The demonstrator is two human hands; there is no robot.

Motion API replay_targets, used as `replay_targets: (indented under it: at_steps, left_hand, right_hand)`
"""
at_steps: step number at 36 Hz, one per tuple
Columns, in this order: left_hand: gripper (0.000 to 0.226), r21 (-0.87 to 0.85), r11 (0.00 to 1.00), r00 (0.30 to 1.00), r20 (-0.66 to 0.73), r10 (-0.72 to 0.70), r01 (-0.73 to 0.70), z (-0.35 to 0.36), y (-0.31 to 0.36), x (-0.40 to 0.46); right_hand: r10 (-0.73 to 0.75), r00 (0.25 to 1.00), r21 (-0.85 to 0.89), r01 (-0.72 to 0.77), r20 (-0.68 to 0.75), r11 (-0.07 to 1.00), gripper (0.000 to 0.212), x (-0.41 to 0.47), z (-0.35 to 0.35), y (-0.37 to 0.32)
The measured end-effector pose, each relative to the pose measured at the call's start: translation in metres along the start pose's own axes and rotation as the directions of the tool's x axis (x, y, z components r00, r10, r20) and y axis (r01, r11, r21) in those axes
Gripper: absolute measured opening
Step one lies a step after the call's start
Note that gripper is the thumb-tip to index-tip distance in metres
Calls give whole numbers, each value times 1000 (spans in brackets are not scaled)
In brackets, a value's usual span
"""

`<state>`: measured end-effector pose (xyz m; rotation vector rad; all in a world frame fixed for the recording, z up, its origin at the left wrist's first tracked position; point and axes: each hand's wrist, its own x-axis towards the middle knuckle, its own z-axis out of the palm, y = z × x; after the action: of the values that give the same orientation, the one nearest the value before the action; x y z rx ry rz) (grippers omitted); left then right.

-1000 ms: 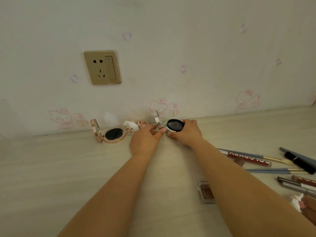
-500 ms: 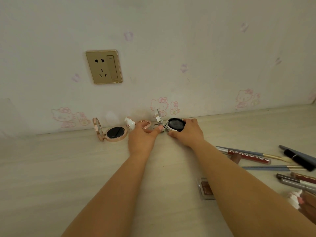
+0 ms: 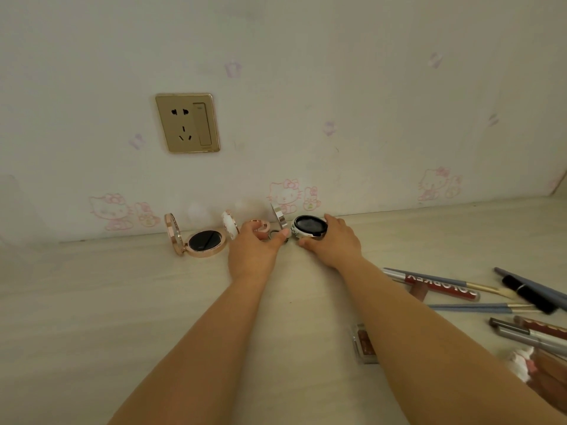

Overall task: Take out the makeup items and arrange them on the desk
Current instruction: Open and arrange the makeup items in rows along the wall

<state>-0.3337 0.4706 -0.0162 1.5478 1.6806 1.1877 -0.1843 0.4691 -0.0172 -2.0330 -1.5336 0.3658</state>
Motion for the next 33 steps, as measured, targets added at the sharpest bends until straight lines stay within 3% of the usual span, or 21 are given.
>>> replay_targets:
  at_steps: [7,14,21,27,30,33]
  left_hand:
    - [51,38,998,998,38,43,-45,-5,2,-9]
    - [35,51,998,997,80,19,-23,-17,1,-40]
    - [13,49,992,980,166,106,-116,-27,8,-97]
    - [10,40,979,961,200,190,-202,-29,16,-142]
    - [16,52,974,948,248,201,-220,-28,17,-156]
    - [41,168,925,895,360,264,-341,-24,17,-165]
  right_hand:
    - [64,993,112,-75,101,991,92,-6,-12,-4]
    - [7,992,117,-22,126,993,64,-50,-39,-9]
    - [-226,971,-156,213,-75,965,35,-122,-53,6]
    - [-297,895,-94,282,-334,955,29,-172,-65,31]
    - [-243,914,-106,220,-325,970,26,-190,-74,48]
    - [-289,902,-174,244,-320,954,25,-202,-78,57]
